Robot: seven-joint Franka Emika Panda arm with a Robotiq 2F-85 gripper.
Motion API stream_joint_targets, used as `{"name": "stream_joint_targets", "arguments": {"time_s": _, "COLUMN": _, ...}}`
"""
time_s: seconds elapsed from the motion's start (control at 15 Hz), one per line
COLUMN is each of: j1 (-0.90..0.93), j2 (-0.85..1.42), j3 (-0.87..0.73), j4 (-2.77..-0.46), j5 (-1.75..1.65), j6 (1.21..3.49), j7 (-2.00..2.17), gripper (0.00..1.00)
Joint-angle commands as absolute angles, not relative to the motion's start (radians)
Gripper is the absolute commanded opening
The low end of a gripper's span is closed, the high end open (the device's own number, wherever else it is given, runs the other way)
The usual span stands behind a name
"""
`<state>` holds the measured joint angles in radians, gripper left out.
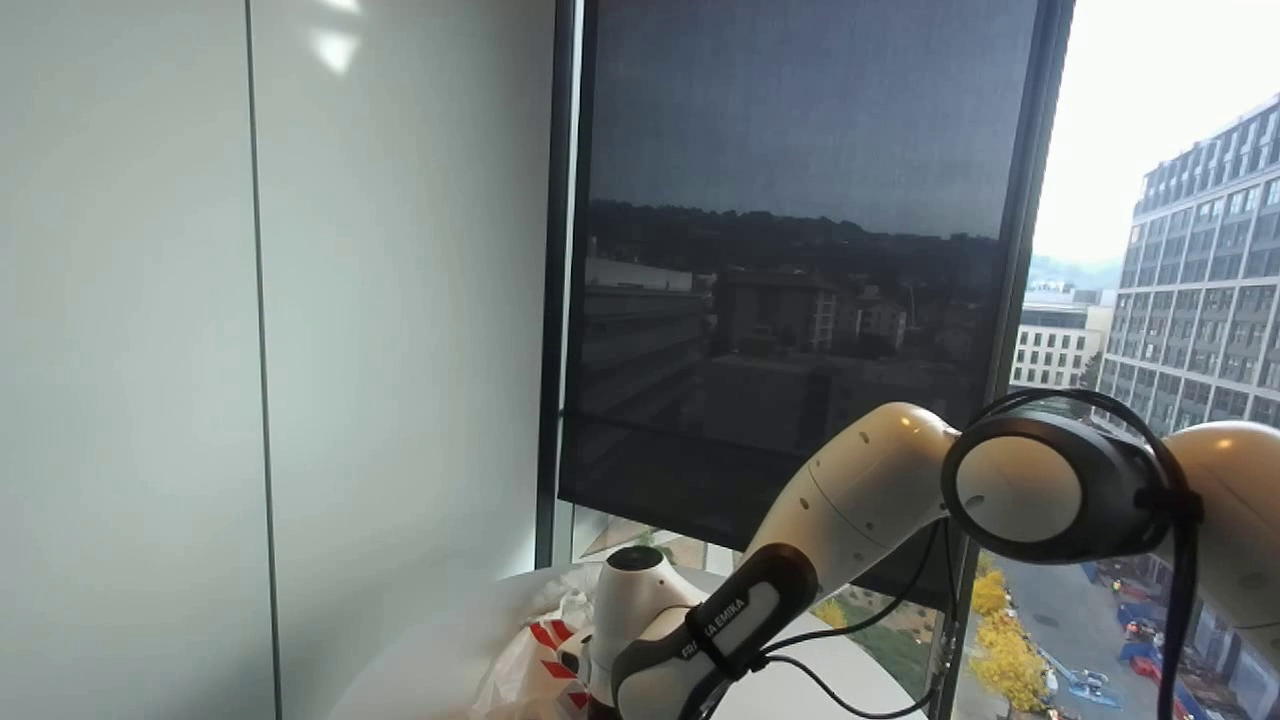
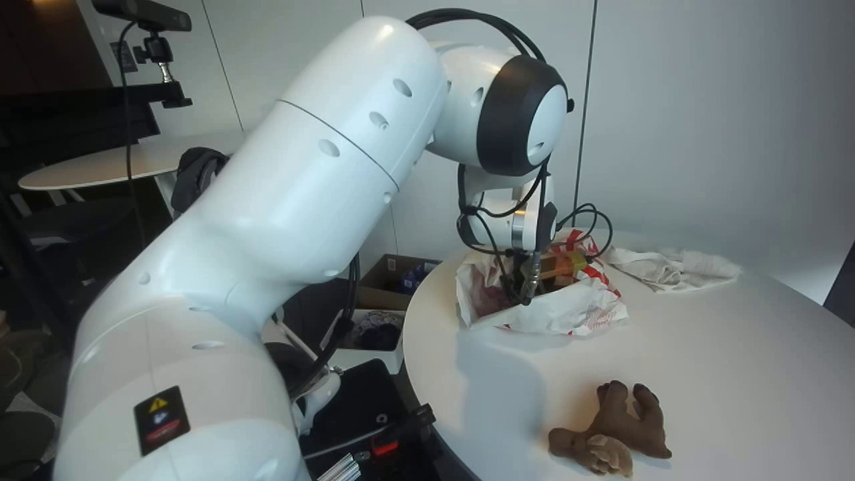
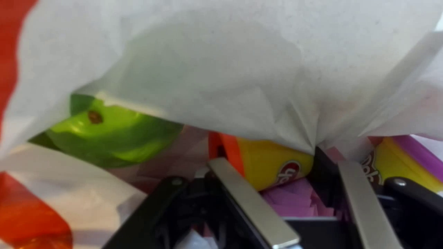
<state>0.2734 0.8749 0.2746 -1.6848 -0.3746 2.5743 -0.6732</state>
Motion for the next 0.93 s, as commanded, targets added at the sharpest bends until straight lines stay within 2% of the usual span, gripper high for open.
{"name": "stream_joint_targets", "arguments": {"time_s": 0.0, "j1": 0.218, "j2": 0.775, "j3": 0.322, "j4": -1.737, "j5": -0.315, "j6": 2.456, "j7": -0.723, "gripper": 0.33}}
{"name": "stream_joint_targets", "arguments": {"time_s": 0.2, "j1": 0.171, "j2": 0.684, "j3": 0.339, "j4": -1.795, "j5": -0.271, "j6": 2.405, "j7": -0.75, "gripper": 0.33}}
{"name": "stream_joint_targets", "arguments": {"time_s": 0.47, "j1": 0.082, "j2": 0.533, "j3": 0.364, "j4": -1.917, "j5": -0.173, "j6": 2.455, "j7": -0.798, "gripper": 0.33}}
{"name": "stream_joint_targets", "arguments": {"time_s": 0.87, "j1": 0.032, "j2": 0.324, "j3": 0.267, "j4": -2.081, "j5": -0.109, "j6": 2.445, "j7": -0.726, "gripper": 0.33}}
